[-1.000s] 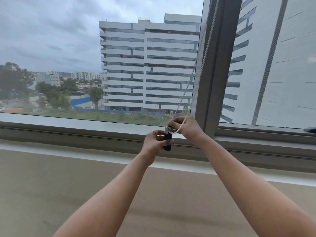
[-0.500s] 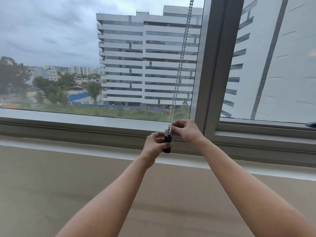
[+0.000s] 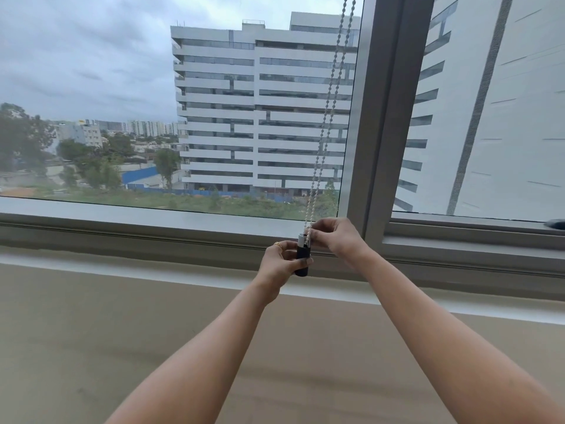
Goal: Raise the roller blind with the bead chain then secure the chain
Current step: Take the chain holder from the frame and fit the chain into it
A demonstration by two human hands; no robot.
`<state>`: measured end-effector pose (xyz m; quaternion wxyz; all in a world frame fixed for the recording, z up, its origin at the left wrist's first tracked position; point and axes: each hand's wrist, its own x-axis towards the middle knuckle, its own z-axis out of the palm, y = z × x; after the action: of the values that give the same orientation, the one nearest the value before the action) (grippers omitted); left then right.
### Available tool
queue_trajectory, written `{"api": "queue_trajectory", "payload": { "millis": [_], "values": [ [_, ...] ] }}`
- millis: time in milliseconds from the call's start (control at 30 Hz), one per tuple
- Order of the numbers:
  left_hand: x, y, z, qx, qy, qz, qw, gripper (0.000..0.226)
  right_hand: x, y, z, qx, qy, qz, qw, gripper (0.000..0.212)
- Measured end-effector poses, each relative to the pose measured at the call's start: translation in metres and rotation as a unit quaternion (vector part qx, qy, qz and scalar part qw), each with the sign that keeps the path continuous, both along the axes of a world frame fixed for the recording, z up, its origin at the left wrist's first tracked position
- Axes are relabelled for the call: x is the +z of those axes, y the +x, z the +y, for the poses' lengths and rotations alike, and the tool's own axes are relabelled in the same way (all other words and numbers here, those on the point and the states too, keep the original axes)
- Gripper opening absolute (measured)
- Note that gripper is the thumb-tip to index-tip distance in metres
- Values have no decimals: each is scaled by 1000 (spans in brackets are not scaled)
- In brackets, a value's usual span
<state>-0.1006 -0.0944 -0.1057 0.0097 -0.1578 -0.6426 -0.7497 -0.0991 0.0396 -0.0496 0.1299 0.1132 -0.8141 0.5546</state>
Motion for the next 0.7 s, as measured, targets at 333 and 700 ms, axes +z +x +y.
{"api": "queue_trajectory", "payload": {
  "millis": [333, 700],
  "values": [
    [-1, 3, 5, 5, -34, -5, 999, 27, 3, 11, 5, -13, 23, 0, 1000, 2],
    [22, 18, 12, 21, -103, 9, 994, 17, 12, 41, 21, -43, 68, -8, 997, 14]
  ]
}}
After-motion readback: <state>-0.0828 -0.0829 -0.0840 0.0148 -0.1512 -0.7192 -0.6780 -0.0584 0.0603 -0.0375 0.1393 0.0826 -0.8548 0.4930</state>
